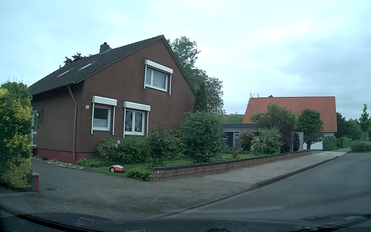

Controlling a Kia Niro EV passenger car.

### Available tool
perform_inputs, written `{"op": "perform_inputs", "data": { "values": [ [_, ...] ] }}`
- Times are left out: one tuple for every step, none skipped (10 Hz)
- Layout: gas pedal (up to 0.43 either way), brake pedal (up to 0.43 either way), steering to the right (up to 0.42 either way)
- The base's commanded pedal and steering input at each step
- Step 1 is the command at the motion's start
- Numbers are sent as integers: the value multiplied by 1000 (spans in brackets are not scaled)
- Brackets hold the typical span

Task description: Follow the waypoints while adhering to traffic rules and regulations

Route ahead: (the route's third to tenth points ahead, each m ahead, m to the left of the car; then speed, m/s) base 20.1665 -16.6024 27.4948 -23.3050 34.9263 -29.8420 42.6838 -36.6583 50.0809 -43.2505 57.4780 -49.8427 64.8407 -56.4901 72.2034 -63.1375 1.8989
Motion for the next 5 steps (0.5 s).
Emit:
{"op": "perform_inputs", "data": {
  "values": [
    [177,0,501],
    [177,0,507],
    [189,0,507],
    [189,0,507],
    [189,0,507]
  ]
}}
